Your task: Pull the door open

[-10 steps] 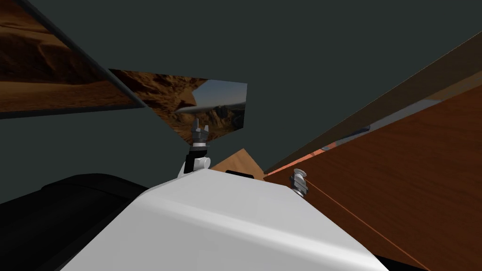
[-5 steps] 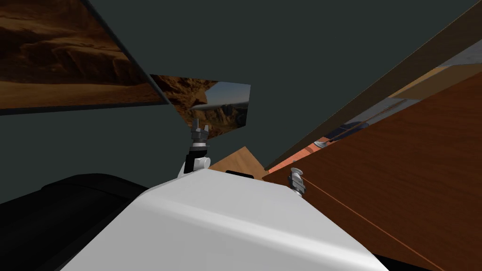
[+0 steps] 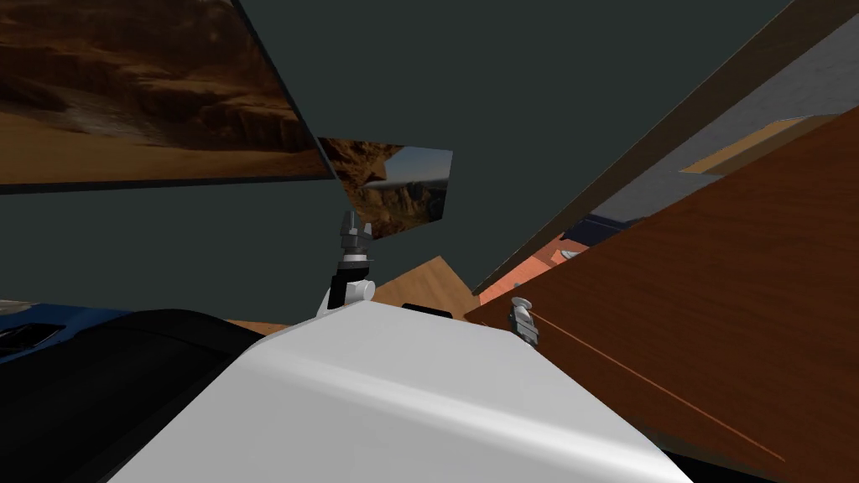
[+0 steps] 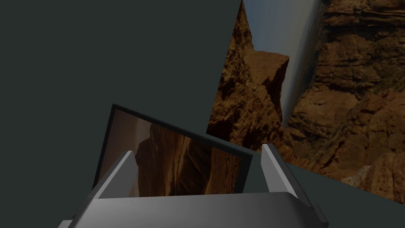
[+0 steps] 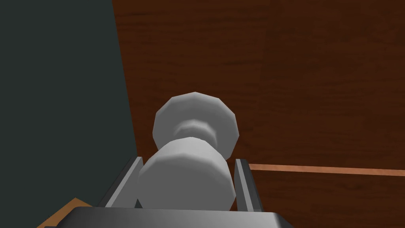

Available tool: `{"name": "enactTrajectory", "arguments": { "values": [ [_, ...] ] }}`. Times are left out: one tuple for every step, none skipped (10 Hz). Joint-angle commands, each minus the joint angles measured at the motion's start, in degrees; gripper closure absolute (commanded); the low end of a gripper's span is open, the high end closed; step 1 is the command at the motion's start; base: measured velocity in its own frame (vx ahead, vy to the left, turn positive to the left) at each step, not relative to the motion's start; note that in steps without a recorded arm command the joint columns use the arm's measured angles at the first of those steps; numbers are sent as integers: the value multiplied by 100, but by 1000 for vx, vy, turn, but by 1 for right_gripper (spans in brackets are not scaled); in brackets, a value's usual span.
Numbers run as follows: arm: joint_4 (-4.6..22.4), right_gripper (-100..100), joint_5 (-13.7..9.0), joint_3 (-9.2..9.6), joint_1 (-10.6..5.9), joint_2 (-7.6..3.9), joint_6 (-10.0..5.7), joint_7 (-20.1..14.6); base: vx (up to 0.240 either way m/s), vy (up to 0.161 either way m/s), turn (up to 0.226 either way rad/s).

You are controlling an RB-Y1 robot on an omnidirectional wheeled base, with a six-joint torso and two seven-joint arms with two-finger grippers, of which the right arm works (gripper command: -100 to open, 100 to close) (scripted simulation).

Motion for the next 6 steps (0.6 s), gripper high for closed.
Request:
{"name": "enactTrajectory", "arguments": {
  "values": [
    [-52, 100, 92, 141, 36, -51, -86, -70, -270, -16, 63],
    [-16, 100, 63, 99, 17, -25, -47, -48, -118, 4, 25],
    [-55, 100, 166, 258, 64, -61, -125, -104, -177, -8, 54],
    [-78, 100, 212, 326, 84, -90, -169, -128, -260, -39, 80],
    [-103, 100, 264, 400, 106, -122, -218, -155, -221, -27, 58],
    [-142, 100, 344, 517, 141, -172, -294, -197, -254, -29, 55]
  ]
}}
